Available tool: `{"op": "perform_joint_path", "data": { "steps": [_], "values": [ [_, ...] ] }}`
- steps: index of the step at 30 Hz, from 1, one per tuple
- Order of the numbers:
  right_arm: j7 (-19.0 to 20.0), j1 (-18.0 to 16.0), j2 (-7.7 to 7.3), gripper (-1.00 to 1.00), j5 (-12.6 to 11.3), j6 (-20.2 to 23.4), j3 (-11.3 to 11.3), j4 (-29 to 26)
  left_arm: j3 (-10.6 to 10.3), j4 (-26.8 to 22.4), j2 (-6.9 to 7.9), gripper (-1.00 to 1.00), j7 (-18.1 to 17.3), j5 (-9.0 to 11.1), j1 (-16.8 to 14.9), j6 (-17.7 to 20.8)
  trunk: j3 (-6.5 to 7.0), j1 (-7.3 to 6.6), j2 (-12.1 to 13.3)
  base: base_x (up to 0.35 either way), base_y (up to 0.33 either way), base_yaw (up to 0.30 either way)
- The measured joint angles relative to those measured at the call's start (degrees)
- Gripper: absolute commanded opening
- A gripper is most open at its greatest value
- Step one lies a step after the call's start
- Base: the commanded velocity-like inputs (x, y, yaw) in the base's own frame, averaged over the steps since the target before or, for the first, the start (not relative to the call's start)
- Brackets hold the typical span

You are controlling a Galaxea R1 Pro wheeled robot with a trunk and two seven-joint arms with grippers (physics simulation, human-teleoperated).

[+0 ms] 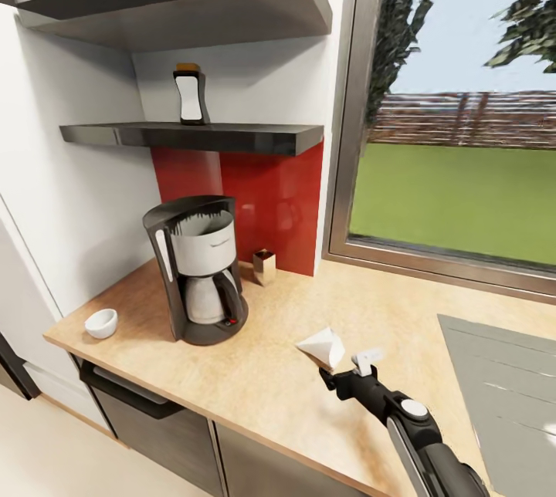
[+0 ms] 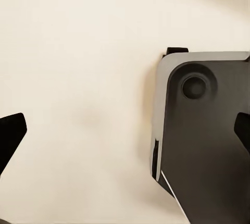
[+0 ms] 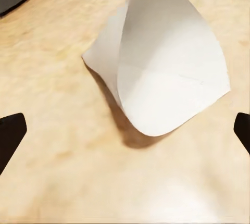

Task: Set up a coffee station on the kitchen countertop: keep the coffee maker on the countertop, move the bottle of coffee from the kitchen shelf to the counter next to the coffee maker, place a paper coffee filter on top of the coffee maker, put the saucer next to the coffee maker with the coffee cup on the saucer, and place the electric kettle next to the coffee maker.

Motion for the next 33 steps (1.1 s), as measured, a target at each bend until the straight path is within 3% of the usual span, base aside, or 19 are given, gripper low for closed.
{"op": "perform_joint_path", "data": {
  "steps": [6,33],
  "values": [
    [0.04,0.0,-0.1,1.0,-0.05,-0.11,2.1,0.59,-0.02,0.0,0.03,1.0,0.0,0.0,0.0,0.0,0.0,0.0,0.0,0.005,0.0,0.0],
    [0.09,0.01,-0.16,1.0,-0.15,-0.13,2.4,0.3,-0.02,0.0,0.08,1.0,0.0,0.0,0.0,0.0,0.0,-0.02,0.0,0.07,0.0,0.0]
  ]
}}
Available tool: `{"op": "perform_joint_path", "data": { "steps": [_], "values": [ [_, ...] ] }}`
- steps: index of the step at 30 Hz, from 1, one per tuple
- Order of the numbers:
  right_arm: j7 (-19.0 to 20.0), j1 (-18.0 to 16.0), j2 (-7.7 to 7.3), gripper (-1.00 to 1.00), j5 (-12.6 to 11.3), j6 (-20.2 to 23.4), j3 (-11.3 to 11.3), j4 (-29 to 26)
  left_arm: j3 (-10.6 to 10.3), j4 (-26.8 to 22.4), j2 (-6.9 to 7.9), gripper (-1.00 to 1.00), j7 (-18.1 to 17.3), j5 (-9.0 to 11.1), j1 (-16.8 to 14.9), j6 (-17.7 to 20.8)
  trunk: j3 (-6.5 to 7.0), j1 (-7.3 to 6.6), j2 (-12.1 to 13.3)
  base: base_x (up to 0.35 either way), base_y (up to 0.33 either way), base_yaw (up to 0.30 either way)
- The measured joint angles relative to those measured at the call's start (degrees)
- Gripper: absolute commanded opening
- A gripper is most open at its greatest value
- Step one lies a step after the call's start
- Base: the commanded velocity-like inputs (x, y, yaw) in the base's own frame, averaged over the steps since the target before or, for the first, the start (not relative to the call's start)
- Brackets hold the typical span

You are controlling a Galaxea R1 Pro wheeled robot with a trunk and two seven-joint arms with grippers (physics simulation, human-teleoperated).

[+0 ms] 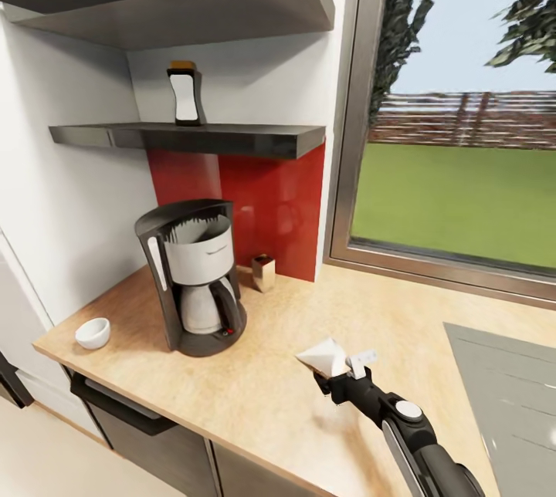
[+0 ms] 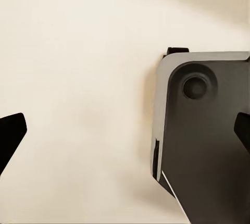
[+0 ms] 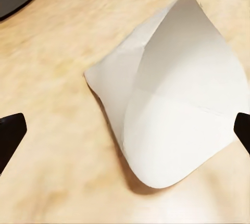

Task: Set up a coffee station on the kitchen countertop: keep the coffee maker on the countertop, move the bottle of coffee from the kitchen shelf to the counter next to the coffee maker, place a paper coffee filter on top of the coffee maker, put the saucer next to the coffee maker with the coffee cup on the saucer, and place the electric kettle next to the coffee maker.

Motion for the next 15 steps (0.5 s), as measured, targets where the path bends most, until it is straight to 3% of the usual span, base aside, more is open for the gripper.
{"op": "perform_joint_path", "data": {
  "steps": [6,15],
  "values": [
    [0.0,0.02,0.0,1.0,0.0,0.0,0.0,0.05,0.01,0.0,-0.01,1.0,0.0,0.0,0.0,0.0,0.0,-0.01,0.0,0.235,0.0,0.0],
    [0.0,0.02,0.0,1.0,0.0,0.0,0.0,0.07,0.01,0.0,-0.03,1.0,-0.02,0.0,0.0,0.0,0.0,0.02,0.01,0.039,0.0,0.0]
  ]
}}
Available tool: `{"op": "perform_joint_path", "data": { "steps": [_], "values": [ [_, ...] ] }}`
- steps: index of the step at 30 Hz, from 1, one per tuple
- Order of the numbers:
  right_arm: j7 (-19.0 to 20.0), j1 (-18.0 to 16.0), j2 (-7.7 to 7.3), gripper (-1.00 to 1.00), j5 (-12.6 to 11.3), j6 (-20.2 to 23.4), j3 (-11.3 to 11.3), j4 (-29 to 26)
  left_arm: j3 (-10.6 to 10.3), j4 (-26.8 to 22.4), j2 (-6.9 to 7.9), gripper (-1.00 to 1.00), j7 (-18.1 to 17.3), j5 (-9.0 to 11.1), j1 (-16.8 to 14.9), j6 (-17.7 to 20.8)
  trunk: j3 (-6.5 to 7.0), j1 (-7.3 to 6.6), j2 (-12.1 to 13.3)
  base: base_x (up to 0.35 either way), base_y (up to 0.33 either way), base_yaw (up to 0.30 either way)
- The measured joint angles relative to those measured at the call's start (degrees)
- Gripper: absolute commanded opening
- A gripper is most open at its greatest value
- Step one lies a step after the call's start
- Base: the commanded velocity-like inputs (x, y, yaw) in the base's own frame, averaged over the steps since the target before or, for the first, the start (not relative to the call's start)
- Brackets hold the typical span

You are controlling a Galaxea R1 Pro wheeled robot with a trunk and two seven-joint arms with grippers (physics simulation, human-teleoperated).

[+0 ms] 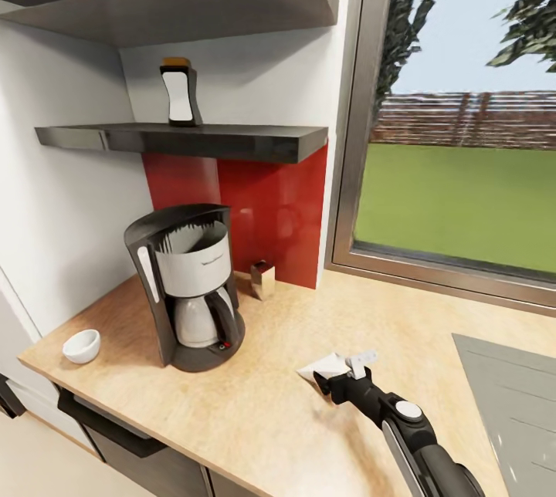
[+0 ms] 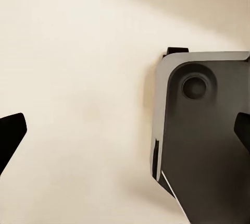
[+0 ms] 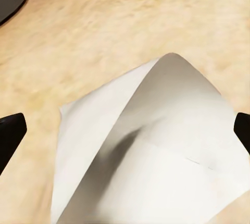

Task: Set up a coffee station on the kitchen countertop: keep the coffee maker on the countertop, move the bottle of coffee from the kitchen shelf to the counter next to the coffee maker, place a paper coffee filter on top of the coffee maker, put the saucer next to the coffee maker with the coffee cup on the saucer, and place the electric kettle next to the coffee maker.

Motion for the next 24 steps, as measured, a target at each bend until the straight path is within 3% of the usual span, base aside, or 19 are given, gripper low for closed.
{"op": "perform_joint_path", "data": {
  "steps": [24],
  "values": [
    [0.0,0.03,0.0,1.0,0.0,-0.02,0.08,0.19,0.0,0.0,-0.05,1.0,0.02,0.0,0.0,0.0,0.0,0.0,0.0,0.023,0.015,0.0]
  ]
}}
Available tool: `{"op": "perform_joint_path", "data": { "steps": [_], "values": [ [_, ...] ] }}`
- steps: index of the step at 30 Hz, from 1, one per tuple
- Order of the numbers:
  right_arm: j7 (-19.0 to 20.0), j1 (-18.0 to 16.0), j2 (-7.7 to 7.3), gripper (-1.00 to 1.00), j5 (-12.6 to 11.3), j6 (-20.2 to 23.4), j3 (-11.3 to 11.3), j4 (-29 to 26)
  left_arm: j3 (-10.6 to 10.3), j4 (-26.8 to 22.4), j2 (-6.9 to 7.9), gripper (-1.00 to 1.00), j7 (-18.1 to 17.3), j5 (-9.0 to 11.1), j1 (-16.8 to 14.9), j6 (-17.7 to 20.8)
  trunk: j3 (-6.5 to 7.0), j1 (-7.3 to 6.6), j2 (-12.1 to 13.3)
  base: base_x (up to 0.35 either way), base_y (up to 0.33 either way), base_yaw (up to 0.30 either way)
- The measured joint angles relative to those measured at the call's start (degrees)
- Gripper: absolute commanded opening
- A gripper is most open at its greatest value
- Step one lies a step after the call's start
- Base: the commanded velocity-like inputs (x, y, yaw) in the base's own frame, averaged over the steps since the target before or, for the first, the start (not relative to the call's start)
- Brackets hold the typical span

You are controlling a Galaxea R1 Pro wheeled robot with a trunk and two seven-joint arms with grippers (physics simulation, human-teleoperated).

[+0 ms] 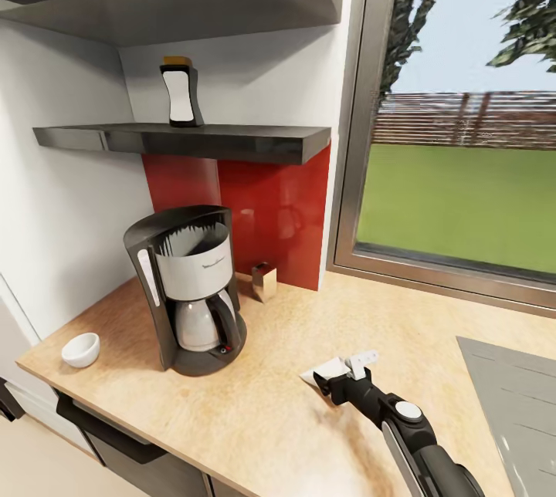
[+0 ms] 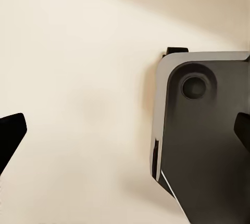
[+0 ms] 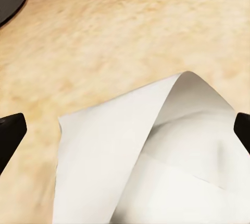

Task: Set up a coffee station on the kitchen countertop: keep the coffee maker on the countertop, move the bottle of coffee from the kitchen shelf to the counter next to the coffee maker, place a paper coffee filter on top of the coffee maker, put the saucer next to the coffee maker with the coffee cup on the saucer, and place the electric kettle next to the coffee maker.

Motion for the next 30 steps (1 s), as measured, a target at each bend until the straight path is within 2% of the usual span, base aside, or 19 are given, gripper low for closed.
{"op": "perform_joint_path", "data": {
  "steps": [24,25,30],
  "values": [
    [0.61,-0.02,0.28,1.0,0.01,-0.16,0.19,1.13,0.0,-0.01,0.06,1.0,0.0,0.0,0.0,0.0,0.0,0.0,0.0,0.0,0.0,0.0],
    [0.61,-0.04,0.34,-1.0,0.01,-0.16,0.22,1.82,0.0,-0.01,0.07,1.0,0.0,0.0,0.0,0.0,0.0,0.0,0.0,0.0,0.0,0.0],
    [0.62,-0.05,0.43,-1.0,-0.01,-0.16,0.18,4.19,0.0,-0.01,0.09,1.0,0.0,0.0,0.0,0.0,0.0,0.0,0.0,0.0,0.0,0.0]
  ]
}}
